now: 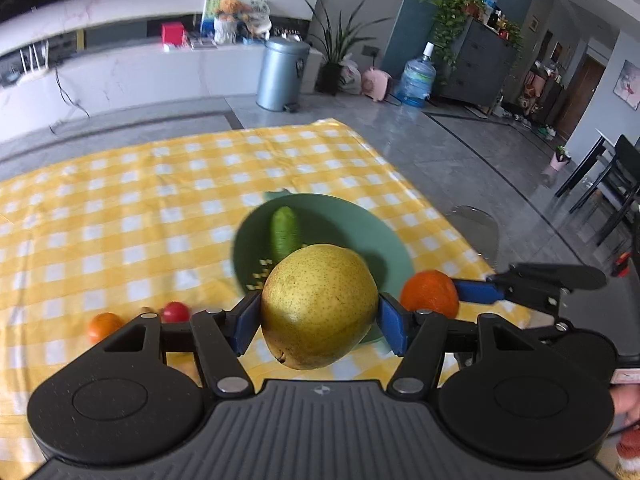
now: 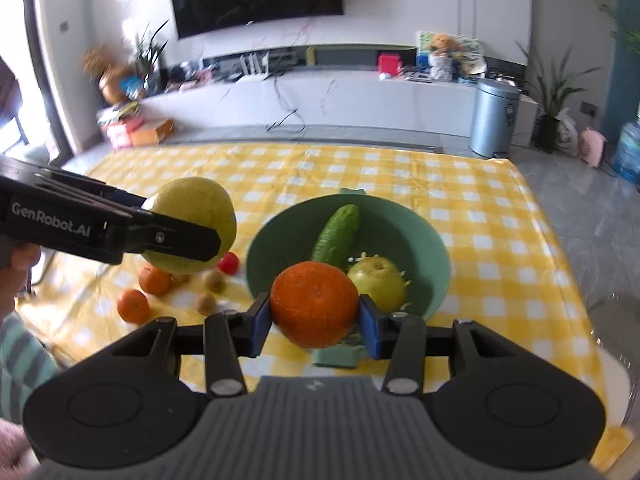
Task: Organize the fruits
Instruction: 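Carry the pear and the orange into the green colander bowl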
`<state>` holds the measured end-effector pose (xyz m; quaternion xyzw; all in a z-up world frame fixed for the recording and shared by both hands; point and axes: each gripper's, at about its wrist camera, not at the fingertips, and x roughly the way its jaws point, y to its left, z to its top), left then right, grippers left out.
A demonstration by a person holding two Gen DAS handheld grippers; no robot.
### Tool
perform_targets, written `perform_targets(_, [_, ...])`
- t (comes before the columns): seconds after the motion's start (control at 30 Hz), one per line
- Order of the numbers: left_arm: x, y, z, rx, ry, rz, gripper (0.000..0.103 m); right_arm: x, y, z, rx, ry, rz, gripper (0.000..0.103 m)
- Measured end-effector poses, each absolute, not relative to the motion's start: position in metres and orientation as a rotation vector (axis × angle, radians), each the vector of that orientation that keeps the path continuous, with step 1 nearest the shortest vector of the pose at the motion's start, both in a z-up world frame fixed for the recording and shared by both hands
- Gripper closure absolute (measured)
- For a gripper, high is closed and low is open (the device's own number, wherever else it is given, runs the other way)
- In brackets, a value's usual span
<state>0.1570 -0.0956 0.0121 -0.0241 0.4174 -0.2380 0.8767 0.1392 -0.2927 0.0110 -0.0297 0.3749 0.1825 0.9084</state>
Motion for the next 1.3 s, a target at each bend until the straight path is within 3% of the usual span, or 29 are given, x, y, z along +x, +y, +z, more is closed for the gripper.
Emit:
perform_targets(0.67, [0.224,-0.132,-0.058,-0.183,1.151,-0.527,0.032,0.227,-0.301,-0.02,-0.382,1.003,0.595,0.06])
perform_targets(1.3, [0.233,-0.146,-0.074,-0.117,1.253,-0.492,0.032,0.253,-0.294,-0.046,-0.468,1.177,0.733,0.059])
